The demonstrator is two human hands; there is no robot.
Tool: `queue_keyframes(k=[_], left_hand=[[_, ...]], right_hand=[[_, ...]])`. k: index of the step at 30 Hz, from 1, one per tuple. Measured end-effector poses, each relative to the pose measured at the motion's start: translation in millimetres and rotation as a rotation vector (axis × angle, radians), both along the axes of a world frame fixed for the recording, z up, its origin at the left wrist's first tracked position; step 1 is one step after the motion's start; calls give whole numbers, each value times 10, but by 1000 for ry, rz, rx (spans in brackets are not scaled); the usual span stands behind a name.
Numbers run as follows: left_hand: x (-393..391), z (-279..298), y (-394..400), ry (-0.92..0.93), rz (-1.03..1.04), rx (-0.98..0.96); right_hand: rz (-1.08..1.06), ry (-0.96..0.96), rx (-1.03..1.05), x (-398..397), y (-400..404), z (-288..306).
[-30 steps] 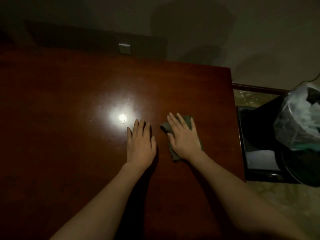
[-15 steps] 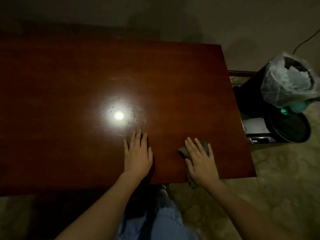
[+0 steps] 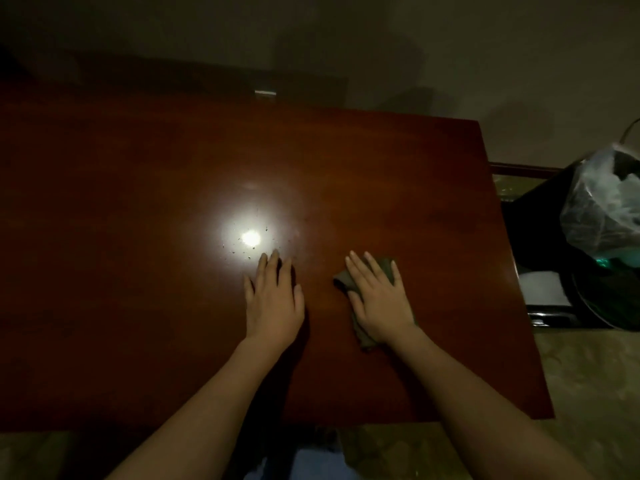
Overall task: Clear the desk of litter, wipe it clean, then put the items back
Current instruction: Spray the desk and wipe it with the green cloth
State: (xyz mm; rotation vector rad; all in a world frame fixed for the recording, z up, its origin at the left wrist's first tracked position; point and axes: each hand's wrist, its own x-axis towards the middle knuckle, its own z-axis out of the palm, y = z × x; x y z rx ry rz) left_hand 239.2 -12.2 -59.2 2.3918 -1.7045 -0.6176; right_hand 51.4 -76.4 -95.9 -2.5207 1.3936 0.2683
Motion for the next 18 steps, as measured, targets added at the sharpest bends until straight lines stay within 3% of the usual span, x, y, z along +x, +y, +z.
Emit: queue_keyframes(k=[14, 18], left_hand=[[430, -181, -1743, 1, -3, -98], [579, -329, -1921, -65, -46, -5]], right_hand=[[-48, 6, -72, 614, -2163, -31], [-47, 7, -72, 817, -2766, -29]])
